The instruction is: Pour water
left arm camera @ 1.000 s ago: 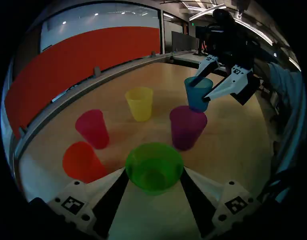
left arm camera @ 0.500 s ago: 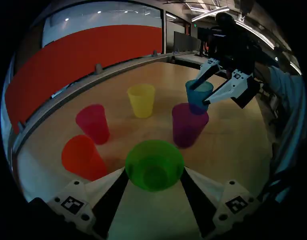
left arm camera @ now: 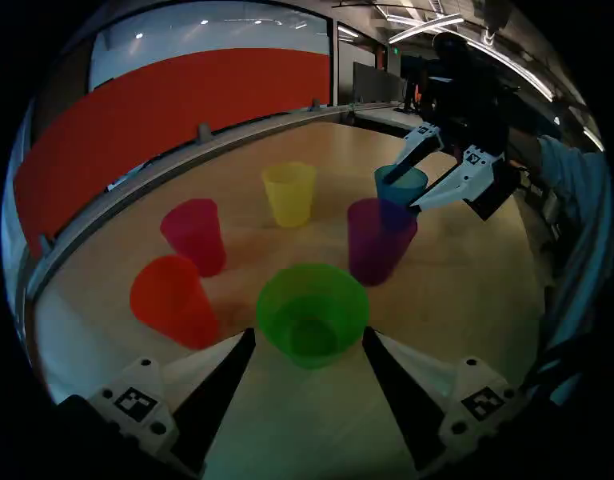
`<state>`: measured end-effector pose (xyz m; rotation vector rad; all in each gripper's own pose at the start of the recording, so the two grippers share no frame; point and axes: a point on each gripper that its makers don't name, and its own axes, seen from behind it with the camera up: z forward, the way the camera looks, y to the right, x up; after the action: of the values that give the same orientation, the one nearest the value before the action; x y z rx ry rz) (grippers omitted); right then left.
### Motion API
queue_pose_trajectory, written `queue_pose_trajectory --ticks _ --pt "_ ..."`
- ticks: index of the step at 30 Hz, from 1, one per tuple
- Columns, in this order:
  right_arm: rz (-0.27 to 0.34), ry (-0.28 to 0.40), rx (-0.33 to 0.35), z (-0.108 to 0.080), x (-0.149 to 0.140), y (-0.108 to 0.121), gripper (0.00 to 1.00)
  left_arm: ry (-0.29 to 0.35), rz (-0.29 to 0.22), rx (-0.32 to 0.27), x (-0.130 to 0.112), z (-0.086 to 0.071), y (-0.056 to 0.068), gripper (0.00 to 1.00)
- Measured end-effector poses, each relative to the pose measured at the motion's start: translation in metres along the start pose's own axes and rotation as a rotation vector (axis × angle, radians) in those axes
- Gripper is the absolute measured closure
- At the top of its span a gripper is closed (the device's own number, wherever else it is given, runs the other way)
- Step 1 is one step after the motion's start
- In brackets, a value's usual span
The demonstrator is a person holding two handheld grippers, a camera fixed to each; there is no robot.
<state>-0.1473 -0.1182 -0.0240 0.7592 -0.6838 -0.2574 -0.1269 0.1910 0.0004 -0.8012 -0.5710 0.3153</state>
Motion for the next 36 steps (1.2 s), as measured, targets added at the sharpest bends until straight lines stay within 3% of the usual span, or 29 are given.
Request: queue_pose_trajectory --ticks 12,29,32,36 --pt "0.002 -0.004 0.004 0.005 -0.009 -0.006 0.09 0.012 -0.009 0.019 -0.005 -0.016 0.002 0.00" --pt "0.002 -0.011 -0.009 0.002 -0.016 -0.007 0.09 0.030 -0.042 0.028 -0.005 -0.025 0.001 0.00" --pt "0.003 -0.016 -0.013 0.001 -0.017 -0.007 0.02 0.033 -0.048 0.030 -0.005 -0.027 0.001 0.00" --pt "0.002 -0.018 -0.020 -0.001 -0.019 -0.008 0.00 0.039 -0.064 0.037 -0.006 -0.030 0.000 0.00"
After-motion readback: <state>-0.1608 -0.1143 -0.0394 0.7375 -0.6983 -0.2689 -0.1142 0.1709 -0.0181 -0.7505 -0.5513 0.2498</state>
